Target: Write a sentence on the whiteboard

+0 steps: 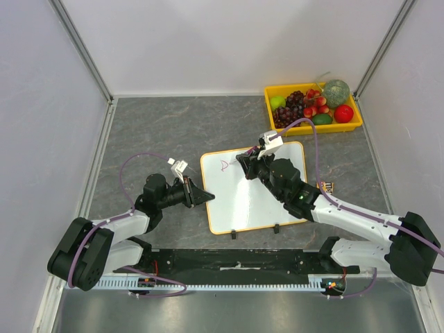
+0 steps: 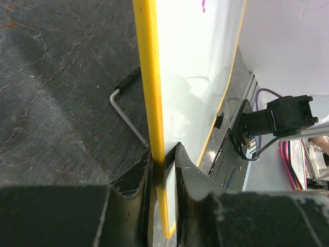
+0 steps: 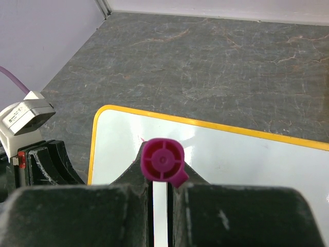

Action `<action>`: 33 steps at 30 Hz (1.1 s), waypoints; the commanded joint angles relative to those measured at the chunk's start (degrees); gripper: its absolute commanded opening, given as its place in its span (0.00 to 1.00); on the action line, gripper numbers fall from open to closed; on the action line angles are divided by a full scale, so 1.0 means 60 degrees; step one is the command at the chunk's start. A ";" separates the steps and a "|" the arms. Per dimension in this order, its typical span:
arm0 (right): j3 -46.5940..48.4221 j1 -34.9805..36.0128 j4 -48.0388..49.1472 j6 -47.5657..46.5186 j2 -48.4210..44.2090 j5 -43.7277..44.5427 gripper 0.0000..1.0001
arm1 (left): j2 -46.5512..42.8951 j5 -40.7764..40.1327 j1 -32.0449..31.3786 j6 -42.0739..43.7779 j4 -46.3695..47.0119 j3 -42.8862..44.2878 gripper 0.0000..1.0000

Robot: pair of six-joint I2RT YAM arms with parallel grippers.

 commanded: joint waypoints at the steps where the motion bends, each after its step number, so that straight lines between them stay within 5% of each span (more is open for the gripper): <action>1: 0.0330 -0.0121 0.0331 -0.0021 0.0108 0.0137 0.00 | 0.0124 -0.0473 -0.0044 0.0800 -0.0619 0.0037 0.02; 33: -0.0915 -0.0239 -0.0035 0.0448 -0.0376 -0.0332 0.00 | 0.0138 -0.0473 -0.0029 0.0829 -0.0590 0.0037 0.02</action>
